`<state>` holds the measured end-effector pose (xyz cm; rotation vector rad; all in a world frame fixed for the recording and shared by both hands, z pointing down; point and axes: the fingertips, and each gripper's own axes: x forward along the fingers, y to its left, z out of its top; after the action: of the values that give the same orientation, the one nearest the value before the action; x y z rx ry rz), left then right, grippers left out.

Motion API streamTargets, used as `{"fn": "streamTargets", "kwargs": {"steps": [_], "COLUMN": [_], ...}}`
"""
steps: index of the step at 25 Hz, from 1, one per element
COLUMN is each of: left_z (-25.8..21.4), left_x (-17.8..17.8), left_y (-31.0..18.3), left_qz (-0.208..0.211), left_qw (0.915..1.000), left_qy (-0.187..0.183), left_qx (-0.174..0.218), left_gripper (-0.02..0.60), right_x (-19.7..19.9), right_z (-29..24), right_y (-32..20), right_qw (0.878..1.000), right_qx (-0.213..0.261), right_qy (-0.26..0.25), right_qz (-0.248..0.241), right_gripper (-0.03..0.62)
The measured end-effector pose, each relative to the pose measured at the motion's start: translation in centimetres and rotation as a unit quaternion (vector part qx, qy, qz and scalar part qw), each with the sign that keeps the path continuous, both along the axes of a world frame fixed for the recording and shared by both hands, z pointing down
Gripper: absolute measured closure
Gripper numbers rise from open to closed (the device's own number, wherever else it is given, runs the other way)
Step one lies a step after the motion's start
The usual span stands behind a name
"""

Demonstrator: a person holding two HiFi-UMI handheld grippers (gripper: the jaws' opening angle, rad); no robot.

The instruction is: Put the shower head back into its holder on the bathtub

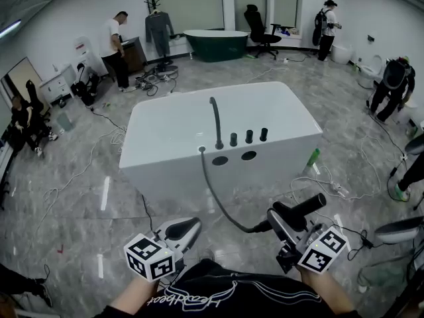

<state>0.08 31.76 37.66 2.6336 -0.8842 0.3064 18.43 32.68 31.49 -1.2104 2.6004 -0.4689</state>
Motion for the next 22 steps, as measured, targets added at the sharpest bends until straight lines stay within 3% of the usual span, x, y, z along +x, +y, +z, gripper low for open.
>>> {"fn": "streamTargets", "kwargs": {"steps": [3, 9, 12, 17, 22], "left_z": [1.3, 4.4, 5.5, 6.6, 8.5], "left_x": [-0.9, -2.6, -3.5, -4.6, -5.0], "left_y": [-1.2, -4.9, -7.7, -14.2, -20.2], "left_qz": [-0.012, -0.005, 0.006, 0.029, 0.081], "left_qw": [0.9999, 0.9991, 0.9979, 0.9955, 0.9928], "left_qy": [0.003, 0.019, 0.027, 0.030, 0.011], "left_qx": [-0.010, -0.038, -0.058, -0.086, -0.088], "left_gripper": [0.566, 0.467, 0.423, 0.402, 0.381], "right_x": [-0.2, -2.3, -3.4, -4.7, -6.3], "right_z": [1.3, 3.5, 3.9, 3.8, 3.6], "right_y": [-1.5, -6.2, -9.7, -17.5, -24.7], "right_qw": [1.000, 0.998, 0.998, 0.996, 0.994], "right_qx": [-0.021, -0.054, -0.062, -0.077, -0.081], "right_qy": [-0.008, -0.015, -0.019, -0.052, -0.068], "right_qz": [-0.001, -0.009, -0.009, 0.000, 0.011], "right_gripper": [0.487, 0.487, 0.487, 0.487, 0.487]}}
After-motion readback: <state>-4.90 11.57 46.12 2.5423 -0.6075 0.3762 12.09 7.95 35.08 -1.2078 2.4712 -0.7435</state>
